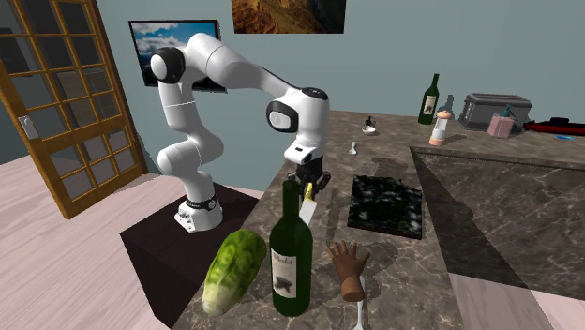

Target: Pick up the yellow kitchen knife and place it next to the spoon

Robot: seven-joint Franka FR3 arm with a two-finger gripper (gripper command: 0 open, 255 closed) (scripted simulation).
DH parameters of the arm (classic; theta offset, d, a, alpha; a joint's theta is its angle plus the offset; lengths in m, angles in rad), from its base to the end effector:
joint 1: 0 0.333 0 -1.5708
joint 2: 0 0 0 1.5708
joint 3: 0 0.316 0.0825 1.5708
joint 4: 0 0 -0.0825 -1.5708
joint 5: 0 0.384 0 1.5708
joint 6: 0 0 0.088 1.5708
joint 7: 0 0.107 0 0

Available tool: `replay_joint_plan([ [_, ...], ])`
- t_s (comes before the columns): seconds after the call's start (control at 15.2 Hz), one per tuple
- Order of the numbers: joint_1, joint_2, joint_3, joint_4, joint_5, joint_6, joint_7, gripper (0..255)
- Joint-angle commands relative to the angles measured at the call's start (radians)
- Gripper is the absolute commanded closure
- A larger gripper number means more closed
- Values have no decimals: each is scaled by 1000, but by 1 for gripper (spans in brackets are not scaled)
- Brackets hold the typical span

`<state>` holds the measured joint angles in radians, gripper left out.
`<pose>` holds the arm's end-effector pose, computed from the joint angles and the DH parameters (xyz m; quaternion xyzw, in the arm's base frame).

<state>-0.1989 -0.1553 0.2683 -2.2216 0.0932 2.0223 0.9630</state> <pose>0.4918 0.0422 0.4344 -0.8910 0.4528 0.0314 0.0063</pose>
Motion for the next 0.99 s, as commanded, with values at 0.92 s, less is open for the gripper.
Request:
replay_joint_plan([
  [0.92, 127, 79, 176, 132, 3, -37, 307, 255],
])
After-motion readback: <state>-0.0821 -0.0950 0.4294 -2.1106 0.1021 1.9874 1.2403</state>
